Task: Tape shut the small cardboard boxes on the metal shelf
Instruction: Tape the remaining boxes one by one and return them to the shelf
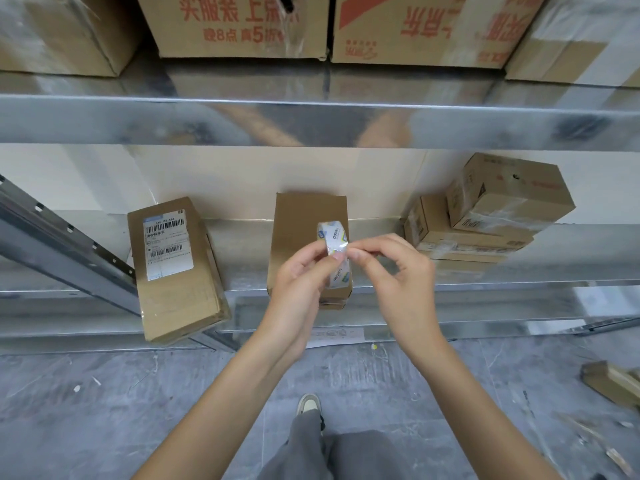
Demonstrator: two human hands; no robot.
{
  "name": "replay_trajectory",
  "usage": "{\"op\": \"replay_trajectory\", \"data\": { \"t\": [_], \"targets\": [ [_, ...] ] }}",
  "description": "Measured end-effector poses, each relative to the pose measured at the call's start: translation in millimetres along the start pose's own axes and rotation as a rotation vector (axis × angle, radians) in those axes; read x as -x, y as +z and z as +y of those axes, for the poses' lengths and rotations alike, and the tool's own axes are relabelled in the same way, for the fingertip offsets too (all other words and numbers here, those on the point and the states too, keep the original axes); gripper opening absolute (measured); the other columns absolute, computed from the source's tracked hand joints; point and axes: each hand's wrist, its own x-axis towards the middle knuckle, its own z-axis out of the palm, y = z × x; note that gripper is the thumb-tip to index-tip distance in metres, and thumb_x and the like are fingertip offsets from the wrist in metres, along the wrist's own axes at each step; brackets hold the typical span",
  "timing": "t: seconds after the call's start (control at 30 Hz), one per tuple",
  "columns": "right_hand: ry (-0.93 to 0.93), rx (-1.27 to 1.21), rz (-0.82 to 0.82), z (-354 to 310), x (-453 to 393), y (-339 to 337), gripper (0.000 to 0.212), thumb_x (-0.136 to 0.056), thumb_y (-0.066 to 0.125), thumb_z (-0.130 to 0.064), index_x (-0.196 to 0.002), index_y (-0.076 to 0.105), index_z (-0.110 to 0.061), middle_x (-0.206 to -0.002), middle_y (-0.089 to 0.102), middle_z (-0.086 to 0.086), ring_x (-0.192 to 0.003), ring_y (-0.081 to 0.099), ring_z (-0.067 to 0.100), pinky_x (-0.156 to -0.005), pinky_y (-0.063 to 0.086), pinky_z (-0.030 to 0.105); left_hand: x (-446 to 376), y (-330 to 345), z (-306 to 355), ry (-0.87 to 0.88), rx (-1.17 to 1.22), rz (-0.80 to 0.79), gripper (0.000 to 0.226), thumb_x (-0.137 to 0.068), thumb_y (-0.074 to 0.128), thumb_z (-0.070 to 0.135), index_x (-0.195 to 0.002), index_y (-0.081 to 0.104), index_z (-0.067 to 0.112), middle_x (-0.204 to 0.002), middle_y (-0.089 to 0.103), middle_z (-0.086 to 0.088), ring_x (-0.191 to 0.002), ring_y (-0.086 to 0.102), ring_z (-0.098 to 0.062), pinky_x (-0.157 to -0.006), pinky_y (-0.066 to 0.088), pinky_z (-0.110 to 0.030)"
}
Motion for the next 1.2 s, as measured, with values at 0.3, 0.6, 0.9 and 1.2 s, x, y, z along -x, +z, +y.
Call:
{"op": "replay_trajectory", "data": {
  "t": [0.3, 0.6, 0.9, 1.2],
  "targets": [
    [0.264, -0.317, 0.067, 4, -8, 3, 0.009, -0.081, 0.074, -0.008, -0.089, 0.077, -0.013, -0.085, 0.076, -0.003, -0.08, 0.068, 0.007, -0.072, 0.048, 0.014, -6, 5, 2, -0.04, 0.102, 0.017, 0.021, -0.096, 0.052, 0.006, -0.101, 0.073, 0.012, -0.106, 0.071, -0.014, -0.099, 0.062, -0.023, -0.102, 0.045, -0.045],
    [0.588, -0.481, -0.094, 8, -21, 7, 0.028, -0.084, 0.071, -0.009, -0.111, 0.067, -0.01, -0.097, 0.064, 0.023, -0.093, 0.061, 0.019, -0.092, 0.049, 0.033, -12, -6, 3, 0.002, 0.013, 0.02, 0.023, -0.096, 0.053, 0.006, -0.113, 0.068, 0.006, -0.115, 0.07, -0.017, -0.104, 0.064, -0.023, -0.099, 0.047, -0.038],
    [0.781, -0.65, -0.231, 12, -40, 17, 0.029, -0.088, 0.063, -0.009, -0.116, 0.063, -0.002, -0.086, 0.069, 0.005, -0.075, 0.063, 0.012, -0.074, 0.05, 0.026, -17, -21, 26, 0.117, -0.208, -0.103, 0.025, -0.094, 0.058, 0.005, -0.116, 0.068, 0.004, -0.114, 0.071, -0.009, -0.108, 0.066, -0.022, -0.095, 0.051, -0.029],
    [0.368, 0.666, -0.191, 53, 3, 56, 0.085, -0.085, 0.056, -0.062, -0.146, 0.03, -0.008, -0.147, 0.027, 0.015, -0.136, 0.025, 0.031, -0.111, 0.026, 0.043, -66, -95, 33, 0.272, -0.842, 0.324, 0.013, -0.091, 0.066, 0.015, -0.099, 0.074, 0.009, -0.075, 0.068, 0.01, -0.068, 0.062, 0.001, -0.071, 0.046, -0.02]
  ]
}}
